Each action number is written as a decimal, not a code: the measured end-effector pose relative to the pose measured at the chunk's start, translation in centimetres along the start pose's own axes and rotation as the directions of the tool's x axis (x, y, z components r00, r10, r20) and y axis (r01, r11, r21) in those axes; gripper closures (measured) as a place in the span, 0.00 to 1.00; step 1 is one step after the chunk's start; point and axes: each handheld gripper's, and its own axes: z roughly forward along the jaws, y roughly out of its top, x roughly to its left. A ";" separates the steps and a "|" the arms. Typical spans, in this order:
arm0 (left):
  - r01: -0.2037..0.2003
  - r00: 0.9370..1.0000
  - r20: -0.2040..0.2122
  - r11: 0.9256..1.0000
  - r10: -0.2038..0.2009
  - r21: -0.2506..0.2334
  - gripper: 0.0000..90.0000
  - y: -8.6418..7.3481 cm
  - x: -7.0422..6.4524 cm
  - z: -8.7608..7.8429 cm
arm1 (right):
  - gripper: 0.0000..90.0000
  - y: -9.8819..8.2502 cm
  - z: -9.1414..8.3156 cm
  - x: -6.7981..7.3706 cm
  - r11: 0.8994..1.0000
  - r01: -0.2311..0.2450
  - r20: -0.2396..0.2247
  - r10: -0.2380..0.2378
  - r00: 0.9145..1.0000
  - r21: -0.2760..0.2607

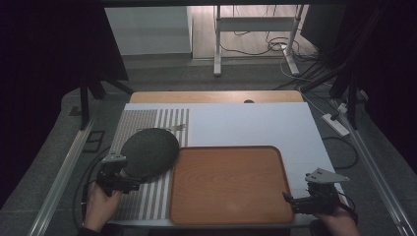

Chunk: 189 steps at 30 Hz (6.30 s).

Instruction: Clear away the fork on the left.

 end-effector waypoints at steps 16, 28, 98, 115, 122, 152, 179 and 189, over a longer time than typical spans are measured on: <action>0.033 0.999 -0.010 0.999 -0.032 0.008 0.00 2.8 2.8 2.3 | 0.00 0.0 0.1 0.0 1.000 0.000 -0.003 0.000 1.000 0.002; 0.034 0.999 -0.027 0.999 -0.033 0.036 0.01 4.2 5.0 3.9 | 0.00 0.0 0.1 0.0 1.000 0.000 -0.004 0.000 1.000 0.003; 0.146 0.980 -0.172 0.952 -0.101 0.268 0.99 12.4 15.1 12.9 | 0.00 0.0 0.1 0.0 1.000 0.001 -0.004 -0.001 1.000 0.013; 0.141 0.986 -0.128 0.944 -0.107 0.299 0.91 12.4 15.1 12.2 | 0.00 0.0 0.1 0.0 1.000 0.006 -0.003 -0.006 1.000 0.013; 0.166 0.984 -0.106 0.956 -0.144 0.243 0.57 13.2 14.8 11.8 | 0.00 0.0 0.1 0.0 1.000 0.008 -0.003 -0.008 1.000 0.015; 0.016 0.999 -0.047 0.942 0.000 0.336 0.00 17.1 8.3 17.8 | 0.00 0.0 0.1 0.0 1.000 0.004 -0.005 -0.004 1.000 0.015; -0.029 0.992 -0.109 0.944 0.069 0.330 0.72 16.7 10.6 17.2 | 0.00 0.0 0.2 0.0 1.000 0.006 -0.007 -0.006 1.000 0.018; -0.088 0.993 -0.044 0.941 0.109 0.326 0.95 16.4 11.3 16.8 | 0.00 -0.1 0.1 0.0 1.000 0.006 -0.008 -0.006 1.000 0.016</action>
